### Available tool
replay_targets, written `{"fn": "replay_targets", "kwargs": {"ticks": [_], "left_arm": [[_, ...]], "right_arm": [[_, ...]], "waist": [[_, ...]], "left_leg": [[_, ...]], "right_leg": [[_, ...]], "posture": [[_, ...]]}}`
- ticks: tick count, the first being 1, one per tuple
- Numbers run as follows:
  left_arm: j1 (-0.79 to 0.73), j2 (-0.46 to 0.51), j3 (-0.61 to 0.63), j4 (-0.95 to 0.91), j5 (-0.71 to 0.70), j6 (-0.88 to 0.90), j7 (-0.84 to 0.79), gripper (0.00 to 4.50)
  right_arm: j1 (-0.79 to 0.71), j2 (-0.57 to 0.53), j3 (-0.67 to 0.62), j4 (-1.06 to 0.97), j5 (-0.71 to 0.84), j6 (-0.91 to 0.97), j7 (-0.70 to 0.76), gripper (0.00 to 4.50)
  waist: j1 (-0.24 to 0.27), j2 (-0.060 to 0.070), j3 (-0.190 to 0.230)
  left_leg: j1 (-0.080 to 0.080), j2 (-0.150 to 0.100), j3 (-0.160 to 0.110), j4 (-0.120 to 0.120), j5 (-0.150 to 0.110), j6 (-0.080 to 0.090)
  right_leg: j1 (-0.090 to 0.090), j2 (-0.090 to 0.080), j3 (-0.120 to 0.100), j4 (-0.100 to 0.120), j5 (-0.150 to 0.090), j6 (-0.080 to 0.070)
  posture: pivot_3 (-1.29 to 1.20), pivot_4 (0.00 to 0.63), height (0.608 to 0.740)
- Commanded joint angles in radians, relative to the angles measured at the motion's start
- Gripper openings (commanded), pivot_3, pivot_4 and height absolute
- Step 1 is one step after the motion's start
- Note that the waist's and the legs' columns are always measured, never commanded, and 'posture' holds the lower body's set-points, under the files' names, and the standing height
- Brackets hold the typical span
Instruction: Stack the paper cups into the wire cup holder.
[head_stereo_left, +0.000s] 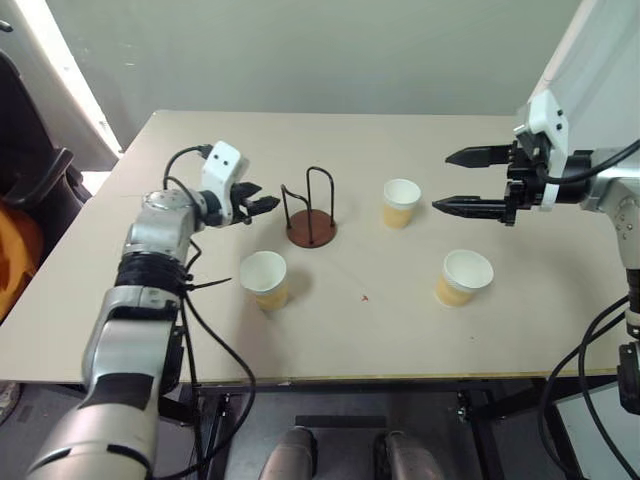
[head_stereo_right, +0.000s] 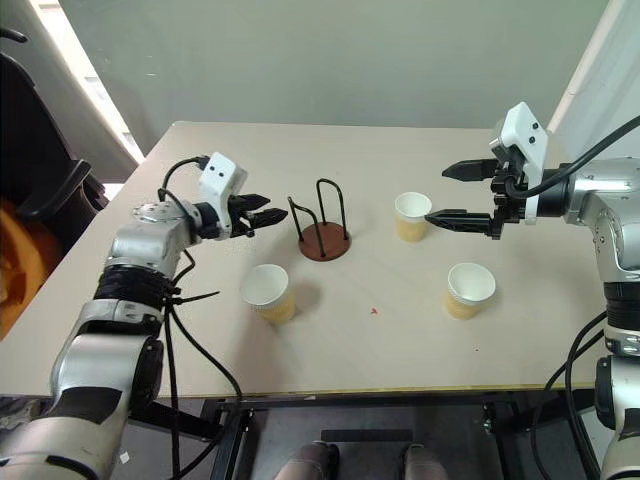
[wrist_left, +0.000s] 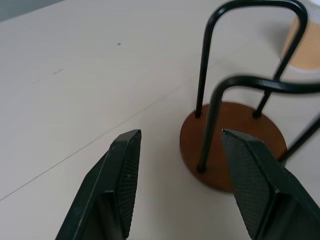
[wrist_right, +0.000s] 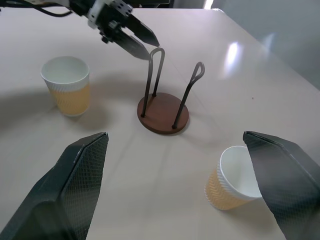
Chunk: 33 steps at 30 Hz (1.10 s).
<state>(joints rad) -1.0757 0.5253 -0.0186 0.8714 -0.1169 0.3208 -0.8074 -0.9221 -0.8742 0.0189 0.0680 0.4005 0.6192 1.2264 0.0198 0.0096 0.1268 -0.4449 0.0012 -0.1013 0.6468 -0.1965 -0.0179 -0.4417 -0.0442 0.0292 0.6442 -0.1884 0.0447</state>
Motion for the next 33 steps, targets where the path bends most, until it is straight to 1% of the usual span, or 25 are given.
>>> {"fn": "replay_targets", "kwargs": {"ticks": [1,4,6,7,12,13,17,18,19,21,22,25,26,27,29,32,33], "left_arm": [[-0.063,-0.021,0.003,0.073,0.025,-0.059,0.014,2.70],[-0.092,-0.039,0.000,0.136,0.046,-0.098,0.014,2.70],[-0.109,-0.047,0.001,0.170,0.057,-0.125,0.018,2.32],[-0.117,-0.050,-0.001,0.183,0.065,-0.142,0.020,2.08],[-0.146,-0.058,0.009,0.217,0.071,-0.172,-0.005,0.31],[-0.150,-0.057,0.011,0.219,0.070,-0.175,-0.014,0.03],[-0.156,-0.045,0.021,0.181,0.048,-0.165,-0.107,0.03],[-0.148,-0.040,0.015,0.139,0.034,-0.145,-0.173,0.03],[-0.130,-0.033,0.002,0.066,0.013,-0.115,-0.260,0.03],[-0.089,-0.023,-0.023,-0.086,-0.029,-0.046,-0.402,0.03],[-0.072,-0.019,-0.031,-0.145,-0.043,-0.017,-0.439,0.03],[-0.008,0.002,-0.065,-0.326,-0.075,0.051,-0.517,0.03],[0.023,0.006,-0.087,-0.415,-0.096,0.079,-0.554,0.03],[0.049,0.006,-0.106,-0.486,-0.111,0.102,-0.577,0.03],[0.083,-0.006,-0.125,-0.575,-0.130,0.144,-0.573,0.03],[0.123,-0.041,-0.151,-0.626,-0.114,0.159,-0.512,0.03],[0.133,-0.051,-0.159,-0.636,-0.109,0.162,-0.497,0.03]], "right_arm": [[-0.019,-0.021,-0.036,-0.044,0.013,0.005,-0.010,4.50],[-0.010,-0.032,-0.043,-0.053,0.012,0.008,-0.016,4.50],[-0.006,-0.040,-0.051,-0.061,0.016,0.015,-0.020,4.50],[-0.005,-0.043,-0.054,-0.065,0.017,0.019,-0.023,4.50],[-0.001,-0.054,-0.057,-0.069,0.017,0.018,-0.032,4.50],[-0.005,-0.055,-0.057,-0.065,0.016,0.016,-0.033,4.50],[-0.015,-0.069,-0.054,-0.050,0.009,0.005,-0.025,4.50],[-0.011,-0.086,-0.053,-0.053,0.022,0.015,0.003,4.50],[0.007,-0.117,-0.053,-0.072,0.045,0.024,0.059,4.50],[0.063,-0.187,-0.050,-0.123,0.083,0.017,0.181,4.50],[0.084,-0.211,-0.047,-0.140,0.094,0.009,0.218,4.50],[0.113,-0.237,-0.042,-0.167,0.116,0.021,0.254,4.50],[0.141,-0.249,-0.034,-0.192,0.115,0.010,0.276,4.50],[0.163,-0.256,-0.027,-0.214,0.114,0.004,0.290,4.50],[0.189,-0.257,-0.018,-0.247,0.113,0.004,0.295,4.50],[0.207,-0.259,0.010,-0.283,0.077,0.016,0.260,4.50],[0.212,-0.264,0.023,-0.293,0.055,0.011,0.249,4.50]], "waist": [[0.001,0.000,0.000],[0.001,0.000,0.000],[0.002,0.000,0.000],[0.002,0.000,0.000],[0.002,0.000,0.000],[0.002,0.000,0.000],[0.002,0.000,0.000],[0.002,0.000,0.000],[0.002,-0.001,0.000],[0.009,-0.001,0.000],[0.012,-0.001,0.000],[0.014,-0.001,0.000],[0.014,-0.001,0.000],[0.013,-0.001,0.000],[0.013,-0.001,0.000],[0.012,-0.001,0.000],[0.012,-0.001,0.000]], "left_leg": [[0.000,0.000,0.000,0.000,0.000,0.000],[0.000,0.000,0.000,0.000,0.000,0.000],[0.000,0.000,0.000,0.000,0.000,0.000],[0.000,0.000,0.000,0.000,0.000,0.000],[-0.001,0.000,0.001,0.000,0.001,0.001],[-0.001,0.000,0.001,0.000,0.001,0.002],[-0.001,0.000,0.001,0.000,0.002,0.003],[-0.001,0.000,0.001,0.001,0.002,0.003],[-0.002,0.000,0.001,0.001,0.002,0.003],[-0.007,-0.001,0.001,0.002,0.003,0.002],[-0.009,-0.002,0.001,0.002,0.006,-0.003],[-0.010,-0.003,0.003,0.008,0.005,-0.003],[-0.010,-0.003,0.004,0.010,0.004,-0.003],[-0.010,-0.003,0.005,0.011,0.003,-0.003],[-0.010,-0.002,0.005,0.017,0.000,-0.002],[-0.009,-0.002,0.005,0.020,-0.001,0.000],[-0.009,-0.002,0.005,0.020,-0.003,0.004]], "right_leg": [[0.000,0.000,0.000,0.000,0.000,0.000],[0.000,0.000,0.000,0.000,0.000,0.001],[0.000,0.001,0.000,0.000,0.000,0.001],[0.000,0.001,0.000,0.000,0.000,0.001],[0.000,0.000,0.001,-0.001,0.000,0.002],[0.000,0.000,0.001,-0.001,0.000,0.003],[0.000,0.001,0.001,-0.001,0.000,0.003],[0.000,0.000,0.001,-0.001,0.000,0.003],[0.000,0.000,0.001,-0.001,0.000,0.004],[-0.004,0.001,0.000,-0.001,0.000,0.004],[-0.005,0.001,0.000,-0.001,-0.001,0.006],[-0.004,0.001,0.002,0.000,-0.004,0.009],[-0.004,0.001,0.003,0.000,-0.004,0.010],[-0.003,0.001,0.003,0.000,-0.004,0.011],[-0.001,0.001,0.003,0.001,-0.005,0.012],[0.001,0.000,0.003,0.001,-0.004,0.013],[0.001,-0.001,0.003,0.001,-0.004,0.013]], "posture": [[0.00,0.150,0.740],[0.00,0.150,0.740],[0.00,0.150,0.740],[0.00,0.150,0.740],[0.00,0.150,0.740],[0.00,0.150,0.740],[0.00,0.150,0.740],[0.00,0.150,0.740],[0.00,0.150,0.740],[0.00,0.150,0.740],[0.00,0.150,0.740],[0.00,0.150,0.740],[0.00,0.150,0.740],[0.00,0.150,0.740],[0.00,0.150,0.740],[0.00,0.150,0.740],[0.00,0.150,0.740]]}}
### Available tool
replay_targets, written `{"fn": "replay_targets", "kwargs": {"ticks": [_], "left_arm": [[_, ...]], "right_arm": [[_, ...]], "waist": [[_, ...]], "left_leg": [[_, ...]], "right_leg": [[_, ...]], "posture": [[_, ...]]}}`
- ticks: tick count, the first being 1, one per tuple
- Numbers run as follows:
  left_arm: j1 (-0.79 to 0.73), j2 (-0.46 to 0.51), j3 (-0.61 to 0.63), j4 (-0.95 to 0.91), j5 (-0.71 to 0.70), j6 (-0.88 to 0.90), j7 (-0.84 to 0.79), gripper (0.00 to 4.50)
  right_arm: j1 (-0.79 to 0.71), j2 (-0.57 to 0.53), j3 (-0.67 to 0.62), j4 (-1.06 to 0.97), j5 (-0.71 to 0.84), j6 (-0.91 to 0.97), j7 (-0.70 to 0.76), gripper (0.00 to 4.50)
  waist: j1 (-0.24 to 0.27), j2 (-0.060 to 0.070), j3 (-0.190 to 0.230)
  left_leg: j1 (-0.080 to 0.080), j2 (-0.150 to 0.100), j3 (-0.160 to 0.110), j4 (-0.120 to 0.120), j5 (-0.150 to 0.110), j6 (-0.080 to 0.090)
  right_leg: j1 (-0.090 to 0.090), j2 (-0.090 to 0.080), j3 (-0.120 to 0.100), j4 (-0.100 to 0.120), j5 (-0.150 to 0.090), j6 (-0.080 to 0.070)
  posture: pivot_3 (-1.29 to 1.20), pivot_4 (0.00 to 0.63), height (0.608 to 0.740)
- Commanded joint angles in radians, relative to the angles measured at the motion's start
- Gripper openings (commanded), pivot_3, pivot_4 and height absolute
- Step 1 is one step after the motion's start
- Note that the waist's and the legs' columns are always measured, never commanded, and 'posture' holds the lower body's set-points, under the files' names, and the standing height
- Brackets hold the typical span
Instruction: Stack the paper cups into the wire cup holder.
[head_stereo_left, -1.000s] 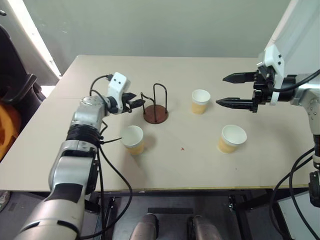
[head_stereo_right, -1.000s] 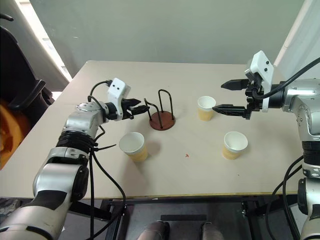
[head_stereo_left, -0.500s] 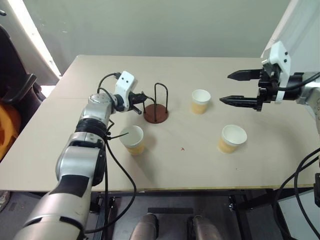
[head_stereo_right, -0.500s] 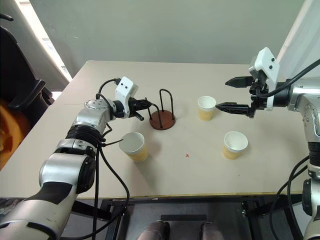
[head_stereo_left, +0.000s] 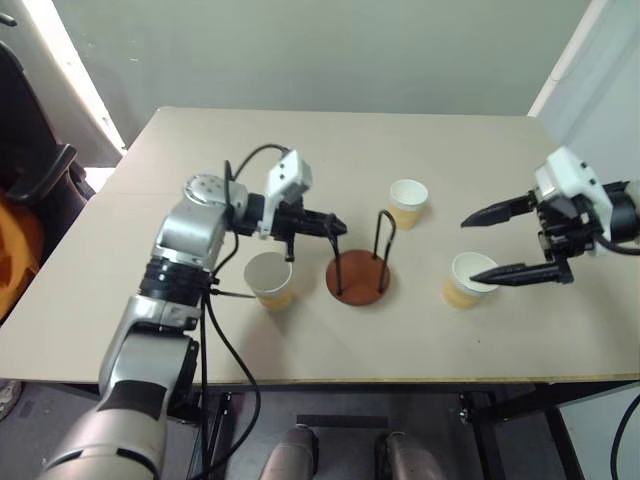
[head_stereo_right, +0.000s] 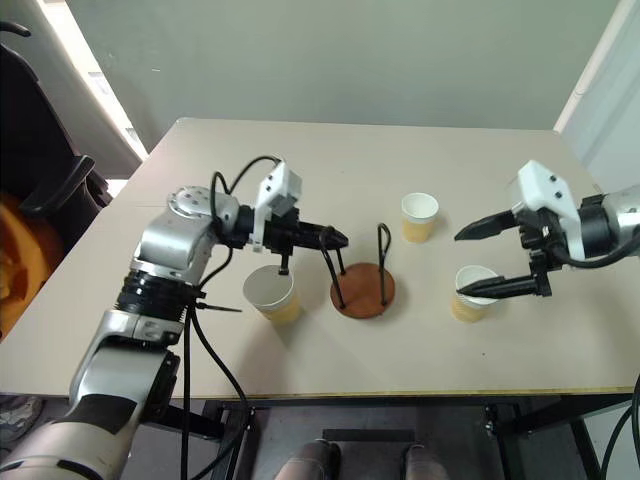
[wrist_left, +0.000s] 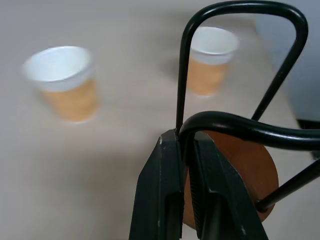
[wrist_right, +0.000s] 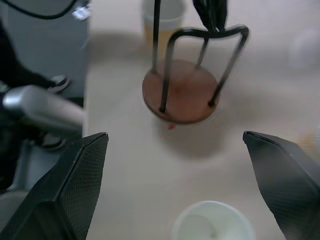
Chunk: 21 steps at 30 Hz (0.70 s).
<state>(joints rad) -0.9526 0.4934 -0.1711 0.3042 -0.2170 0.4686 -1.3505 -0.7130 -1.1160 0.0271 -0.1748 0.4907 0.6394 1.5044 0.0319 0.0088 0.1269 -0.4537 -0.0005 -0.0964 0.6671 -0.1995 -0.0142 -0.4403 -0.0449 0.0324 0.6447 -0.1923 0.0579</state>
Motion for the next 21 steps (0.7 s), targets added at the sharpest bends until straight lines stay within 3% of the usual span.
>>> {"fn": "replay_targets", "kwargs": {"ticks": [1,10,19,20,21], "left_arm": [[0.019,-0.027,-0.015,-0.078,-0.003,0.015,0.059,0.03],[0.086,-0.031,-0.072,-0.120,0.034,-0.024,0.120,0.03],[0.134,-0.028,-0.137,-0.175,0.080,-0.042,0.153,0.03],[0.132,-0.027,-0.137,-0.174,0.080,-0.032,0.158,0.65],[0.128,-0.023,-0.138,-0.171,0.083,-0.030,0.158,0.86]], "right_arm": [[0.006,-0.025,0.024,-0.057,-0.052,-0.012,-0.038,4.50],[0.020,-0.052,0.033,-0.083,-0.080,-0.026,-0.043,4.50],[0.023,-0.052,0.049,-0.092,-0.095,-0.025,-0.049,4.50],[0.023,-0.053,0.049,-0.092,-0.096,-0.025,-0.050,4.50],[0.023,-0.055,0.050,-0.088,-0.099,-0.028,-0.049,4.50]], "waist": [[0.000,0.000,0.000],[-0.003,0.000,0.000],[-0.001,0.000,0.000],[-0.001,0.000,0.000],[-0.001,0.000,0.000]], "left_leg": [[0.001,0.000,0.000,0.000,-0.003,0.007],[0.012,0.000,0.000,-0.001,-0.005,0.010],[0.013,0.000,0.000,-0.002,-0.006,0.010],[0.013,0.000,0.000,-0.002,-0.006,0.010],[0.013,0.000,0.000,-0.002,-0.006,0.010]], "right_leg": [[0.001,0.000,0.000,0.000,0.001,0.000],[0.012,-0.001,0.000,-0.001,0.001,-0.003],[0.013,-0.001,0.000,-0.002,0.000,-0.003],[0.013,-0.001,0.000,-0.002,0.000,-0.003],[0.013,-0.001,0.000,-0.002,0.000,-0.003]], "posture": [[0.00,0.150,0.740],[0.00,0.150,0.740],[0.00,0.150,0.740],[0.00,0.150,0.740],[0.00,0.150,0.740]]}}
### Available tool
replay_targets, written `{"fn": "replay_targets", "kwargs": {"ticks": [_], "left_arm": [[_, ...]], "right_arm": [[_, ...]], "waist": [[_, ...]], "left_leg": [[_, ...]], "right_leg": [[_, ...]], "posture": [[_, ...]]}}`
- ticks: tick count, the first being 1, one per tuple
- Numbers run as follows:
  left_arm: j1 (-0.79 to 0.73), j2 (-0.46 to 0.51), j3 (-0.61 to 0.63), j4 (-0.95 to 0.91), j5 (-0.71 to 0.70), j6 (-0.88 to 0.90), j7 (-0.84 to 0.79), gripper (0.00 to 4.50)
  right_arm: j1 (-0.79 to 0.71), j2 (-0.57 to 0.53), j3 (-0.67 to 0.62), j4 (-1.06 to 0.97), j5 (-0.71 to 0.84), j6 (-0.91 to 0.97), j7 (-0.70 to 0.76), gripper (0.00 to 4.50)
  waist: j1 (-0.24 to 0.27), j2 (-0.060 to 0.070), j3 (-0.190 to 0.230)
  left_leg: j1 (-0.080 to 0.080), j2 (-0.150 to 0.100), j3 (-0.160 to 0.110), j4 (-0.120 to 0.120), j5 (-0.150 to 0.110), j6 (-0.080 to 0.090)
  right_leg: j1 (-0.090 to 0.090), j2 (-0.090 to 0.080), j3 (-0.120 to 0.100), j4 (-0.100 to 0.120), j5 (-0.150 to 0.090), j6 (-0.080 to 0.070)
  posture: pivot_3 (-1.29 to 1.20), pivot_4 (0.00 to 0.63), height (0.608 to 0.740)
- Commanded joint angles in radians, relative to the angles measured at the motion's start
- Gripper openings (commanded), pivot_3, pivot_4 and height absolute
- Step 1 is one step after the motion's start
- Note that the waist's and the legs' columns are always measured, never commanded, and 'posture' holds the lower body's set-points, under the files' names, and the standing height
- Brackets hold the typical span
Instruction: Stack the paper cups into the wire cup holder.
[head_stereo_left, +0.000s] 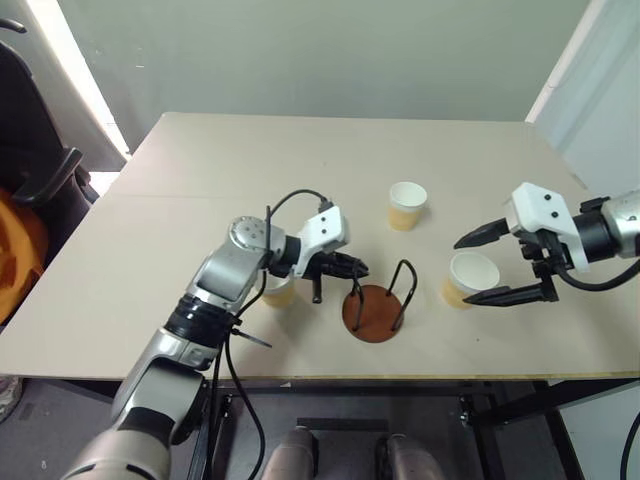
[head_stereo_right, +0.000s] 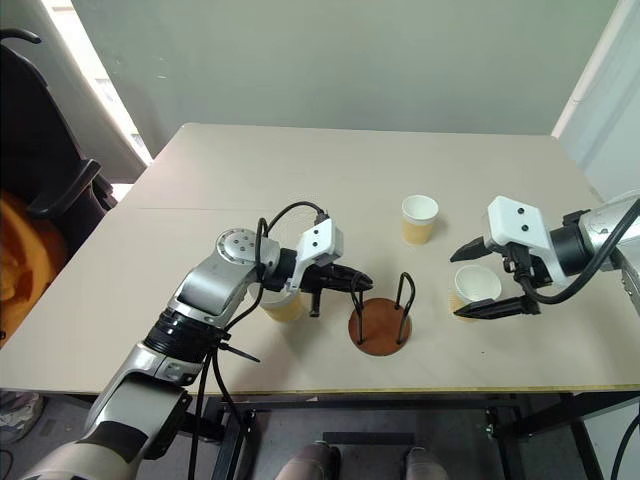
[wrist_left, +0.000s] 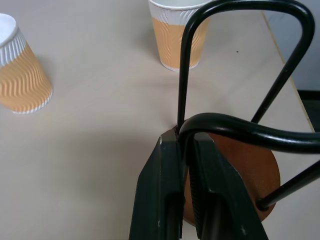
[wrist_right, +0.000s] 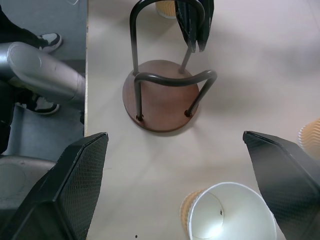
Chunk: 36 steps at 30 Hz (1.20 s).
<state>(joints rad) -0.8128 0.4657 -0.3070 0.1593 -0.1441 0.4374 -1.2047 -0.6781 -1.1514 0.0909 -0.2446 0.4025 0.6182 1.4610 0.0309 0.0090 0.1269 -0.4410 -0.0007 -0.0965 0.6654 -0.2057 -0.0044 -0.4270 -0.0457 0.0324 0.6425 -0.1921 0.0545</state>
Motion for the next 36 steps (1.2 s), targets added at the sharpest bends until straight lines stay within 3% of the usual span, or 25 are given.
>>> {"fn": "replay_targets", "kwargs": {"ticks": [1,6,10,16,21,27,31,34,36], "left_arm": [[-0.015,0.009,-0.003,-0.023,0.011,0.003,0.011,1.17],[-0.027,0.037,0.010,-0.027,0.005,-0.005,-0.006,3.04],[-0.037,0.121,0.026,-0.052,-0.019,-0.026,-0.103,4.45],[-0.131,0.244,0.152,-0.043,-0.137,-0.032,-0.231,4.45],[-0.101,0.414,0.281,-0.227,-0.286,0.041,-0.333,4.45],[-0.025,0.533,0.432,-0.393,-0.452,0.214,-0.265,4.45],[0.029,0.554,0.442,-0.442,-0.465,0.252,-0.192,4.45],[0.035,0.552,0.455,-0.476,-0.502,0.279,-0.155,4.50],[0.038,0.561,0.454,-0.486,-0.512,0.285,-0.143,4.50]], "right_arm": [[-0.013,-0.021,-0.013,-0.014,-0.014,-0.009,-0.003,4.50],[-0.013,-0.025,-0.015,-0.005,-0.024,-0.014,-0.001,4.50],[0.007,-0.057,-0.005,0.013,-0.048,-0.041,0.029,4.50],[0.024,-0.078,0.044,0.079,-0.146,-0.123,0.029,4.50],[0.043,-0.062,0.067,0.093,-0.195,-0.135,0.005,4.50],[0.072,-0.024,0.084,0.098,-0.225,-0.137,-0.029,4.50],[0.075,0.009,0.109,0.120,-0.251,-0.144,-0.037,4.50],[0.068,0.039,0.138,0.153,-0.281,-0.166,-0.047,3.90],[0.058,0.056,0.149,0.172,-0.300,-0.172,-0.053,3.25]], "waist": [[0.000,0.000,0.000],[-0.001,0.000,0.000],[-0.001,0.000,0.000],[0.000,0.000,0.000],[-0.011,0.000,0.000],[-0.012,0.000,0.000],[-0.011,0.000,0.000],[-0.012,0.000,0.000],[-0.013,0.000,0.000]], "left_leg": [[0.000,0.000,0.000,0.000,0.000,0.000],[0.000,0.000,0.000,0.000,0.000,0.000],[0.000,0.000,0.000,-0.001,0.000,0.000],[0.000,0.000,-0.001,-0.002,-0.001,0.000],[0.000,0.000,-0.001,-0.003,-0.003,0.000],[0.000,0.001,-0.001,-0.004,-0.005,0.000],[0.001,0.001,-0.001,-0.004,-0.005,0.000],[0.002,0.002,-0.002,-0.003,-0.005,-0.001],[0.002,0.001,-0.001,-0.003,-0.005,-0.001]], "right_leg": [[0.000,0.000,0.000,0.000,0.000,0.000],[0.000,0.000,0.000,0.000,-0.002,-0.003],[0.000,0.000,0.000,0.000,-0.002,-0.004],[0.000,0.000,0.000,0.000,-0.004,-0.006],[-0.001,0.000,0.000,-0.001,-0.005,-0.005],[-0.001,0.001,-0.001,-0.001,-0.009,-0.006],[0.000,0.000,-0.001,0.000,-0.009,-0.008],[0.000,0.000,0.000,-0.001,-0.009,-0.009],[0.000,0.000,0.000,0.000,-0.008,-0.010]], "posture": [[0.00,0.150,0.740],[0.00,0.150,0.740],[0.00,0.150,0.740],[0.00,0.150,0.740],[0.00,0.150,0.740],[0.00,0.150,0.740],[0.00,0.150,0.740],[0.00,0.150,0.740],[0.00,0.150,0.740]]}}
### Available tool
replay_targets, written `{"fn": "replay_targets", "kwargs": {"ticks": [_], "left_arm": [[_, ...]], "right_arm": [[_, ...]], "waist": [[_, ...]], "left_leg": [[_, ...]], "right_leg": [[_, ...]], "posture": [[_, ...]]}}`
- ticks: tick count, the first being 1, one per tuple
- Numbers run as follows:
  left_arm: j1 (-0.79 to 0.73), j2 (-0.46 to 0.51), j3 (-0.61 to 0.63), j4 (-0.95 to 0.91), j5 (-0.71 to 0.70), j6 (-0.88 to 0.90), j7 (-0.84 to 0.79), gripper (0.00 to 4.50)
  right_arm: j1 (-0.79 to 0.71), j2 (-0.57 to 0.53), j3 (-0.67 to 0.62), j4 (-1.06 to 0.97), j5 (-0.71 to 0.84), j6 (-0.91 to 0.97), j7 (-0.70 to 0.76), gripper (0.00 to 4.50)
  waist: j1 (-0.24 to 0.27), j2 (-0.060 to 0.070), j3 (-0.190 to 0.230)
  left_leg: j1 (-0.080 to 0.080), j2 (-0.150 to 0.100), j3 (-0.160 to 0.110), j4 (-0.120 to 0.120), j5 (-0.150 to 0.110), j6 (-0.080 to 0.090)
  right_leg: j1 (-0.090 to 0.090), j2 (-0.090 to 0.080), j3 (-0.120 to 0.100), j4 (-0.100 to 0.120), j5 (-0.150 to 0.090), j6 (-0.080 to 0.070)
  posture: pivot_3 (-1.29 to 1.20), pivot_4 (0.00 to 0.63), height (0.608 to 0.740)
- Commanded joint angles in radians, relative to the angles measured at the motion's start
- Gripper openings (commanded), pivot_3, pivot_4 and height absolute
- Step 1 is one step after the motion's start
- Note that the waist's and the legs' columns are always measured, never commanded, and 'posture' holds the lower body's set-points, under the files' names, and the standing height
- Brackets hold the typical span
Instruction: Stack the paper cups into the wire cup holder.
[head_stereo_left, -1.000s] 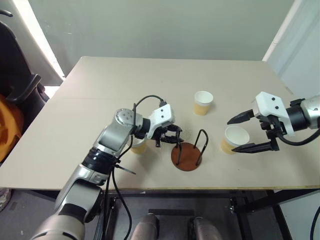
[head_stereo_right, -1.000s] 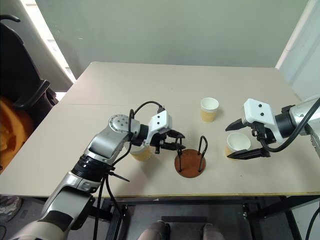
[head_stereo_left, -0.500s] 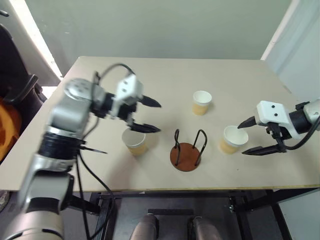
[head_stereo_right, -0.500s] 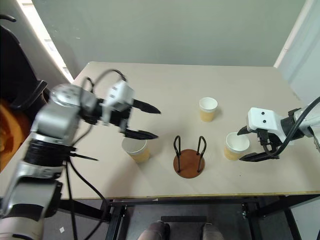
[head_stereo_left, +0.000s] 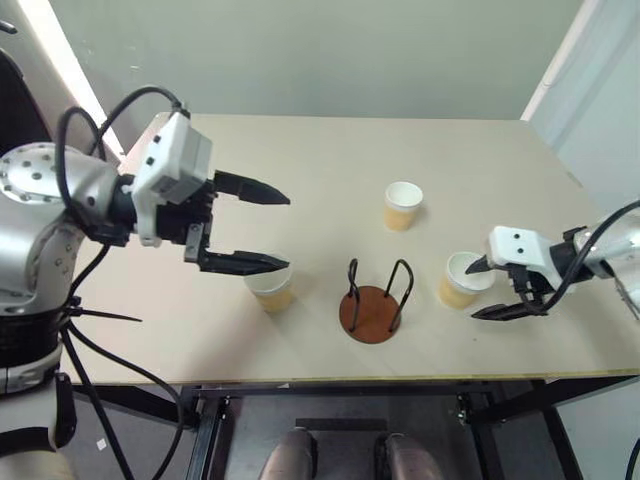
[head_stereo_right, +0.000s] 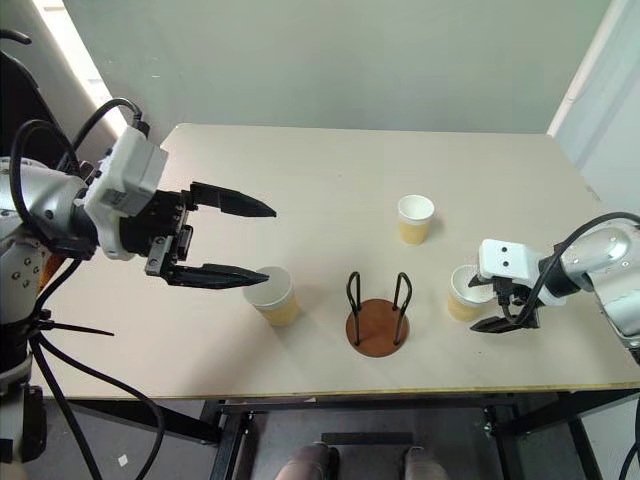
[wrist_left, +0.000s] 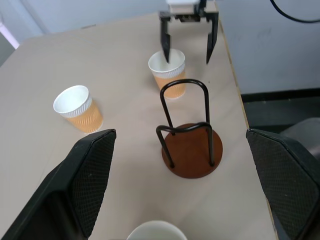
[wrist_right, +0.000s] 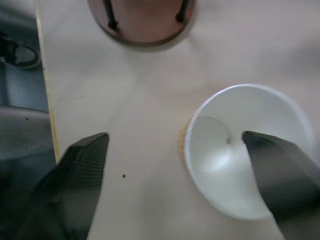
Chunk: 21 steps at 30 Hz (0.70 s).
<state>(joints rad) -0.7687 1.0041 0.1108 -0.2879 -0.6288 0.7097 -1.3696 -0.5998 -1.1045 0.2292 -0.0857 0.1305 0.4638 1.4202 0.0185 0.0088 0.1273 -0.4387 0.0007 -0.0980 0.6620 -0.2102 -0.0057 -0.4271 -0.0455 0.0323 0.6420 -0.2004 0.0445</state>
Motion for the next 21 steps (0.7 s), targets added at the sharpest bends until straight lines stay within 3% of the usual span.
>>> {"fn": "replay_targets", "kwargs": {"ticks": [1,9,15,21], "left_arm": [[-0.006,0.028,0.036,-0.039,-0.030,0.016,0.028,4.50],[0.018,0.065,0.039,-0.037,-0.046,0.019,0.055,4.50],[0.043,0.089,0.030,-0.011,-0.024,-0.005,0.067,4.50],[0.059,0.102,0.005,0.007,0.006,-0.025,0.066,4.50]], "right_arm": [[-0.025,0.017,0.019,0.023,-0.039,-0.025,-0.011,2.88],[-0.046,0.056,0.011,0.051,-0.080,-0.073,-0.026,0.01],[-0.239,0.029,-0.103,0.032,0.085,-0.013,0.098,0.01],[-0.469,0.097,-0.106,-0.037,0.273,0.086,0.187,0.01]], "waist": [[-0.001,0.000,0.000],[-0.003,0.000,0.000],[-0.006,0.002,0.001],[-0.007,-0.001,-0.001]], "left_leg": [[0.000,0.000,0.000,0.000,0.000,0.000],[0.001,0.000,0.000,-0.003,-0.001,-0.001],[0.000,0.000,0.000,-0.006,-0.001,-0.003],[0.002,0.001,-0.002,-0.016,0.002,-0.007]], "right_leg": [[0.000,0.000,0.000,0.000,0.000,0.000],[-0.001,0.000,0.000,0.001,-0.001,-0.002],[-0.003,0.000,0.000,0.001,-0.002,-0.003],[-0.006,0.001,-0.002,0.001,-0.007,-0.013]], "posture": [[0.00,0.150,0.740],[0.00,0.150,0.740],[0.00,0.150,0.740],[0.00,0.150,0.740]]}}
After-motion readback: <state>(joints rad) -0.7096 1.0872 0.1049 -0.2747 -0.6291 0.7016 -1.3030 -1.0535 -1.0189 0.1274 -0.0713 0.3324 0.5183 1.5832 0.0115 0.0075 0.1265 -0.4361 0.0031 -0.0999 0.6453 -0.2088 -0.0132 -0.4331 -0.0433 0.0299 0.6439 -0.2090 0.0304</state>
